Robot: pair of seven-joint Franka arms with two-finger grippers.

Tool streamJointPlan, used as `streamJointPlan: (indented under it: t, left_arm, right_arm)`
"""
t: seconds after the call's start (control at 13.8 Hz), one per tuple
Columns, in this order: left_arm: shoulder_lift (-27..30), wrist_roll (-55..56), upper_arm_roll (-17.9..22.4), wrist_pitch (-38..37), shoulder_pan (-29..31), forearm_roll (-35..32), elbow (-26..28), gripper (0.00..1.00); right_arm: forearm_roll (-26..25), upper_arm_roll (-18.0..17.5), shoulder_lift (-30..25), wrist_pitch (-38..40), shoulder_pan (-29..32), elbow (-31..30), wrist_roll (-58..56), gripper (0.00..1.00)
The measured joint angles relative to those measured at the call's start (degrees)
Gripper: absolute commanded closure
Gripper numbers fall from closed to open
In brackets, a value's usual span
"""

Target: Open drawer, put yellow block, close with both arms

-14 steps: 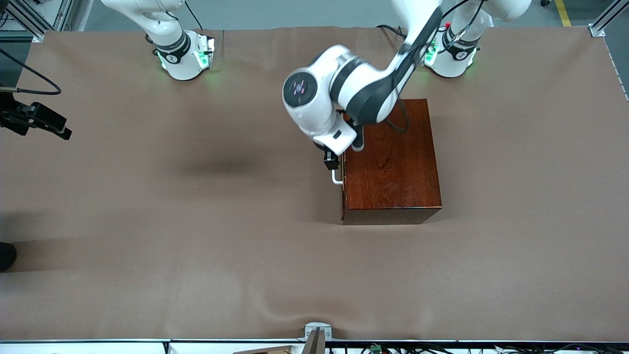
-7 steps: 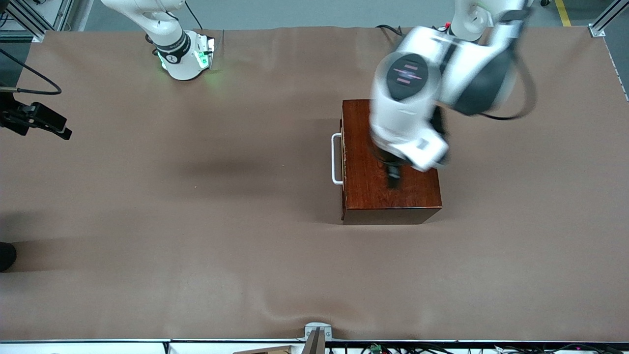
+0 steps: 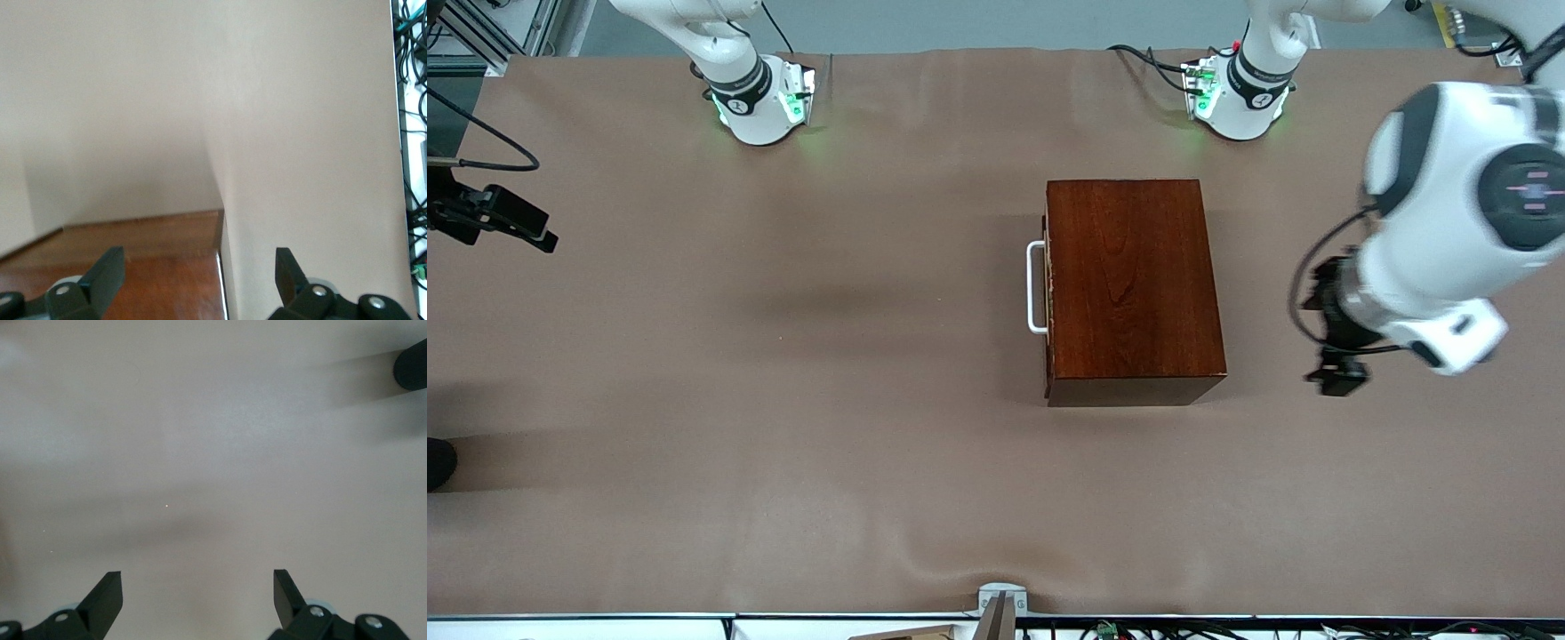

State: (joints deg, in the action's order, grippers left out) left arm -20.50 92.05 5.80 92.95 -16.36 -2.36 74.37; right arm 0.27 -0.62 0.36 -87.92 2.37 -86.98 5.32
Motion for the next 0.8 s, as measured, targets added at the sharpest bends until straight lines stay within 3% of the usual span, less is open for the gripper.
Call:
streamJointPlan:
  t: [0.36,0.8]
  left_arm:
    - [4.2,-17.0,-0.2,-0.1,7.8,1.6,2.9,0.00]
    - [10.5,-36.5,-0.3,-1.0,9.2,1.7,7.8,0.00]
  right_arm:
    - [0.0,0.0,0.0,0.0,0.0,0.0,0.0,0.00]
    - [0.0,0.0,0.0,0.0,0.0,0.0,0.0,0.00]
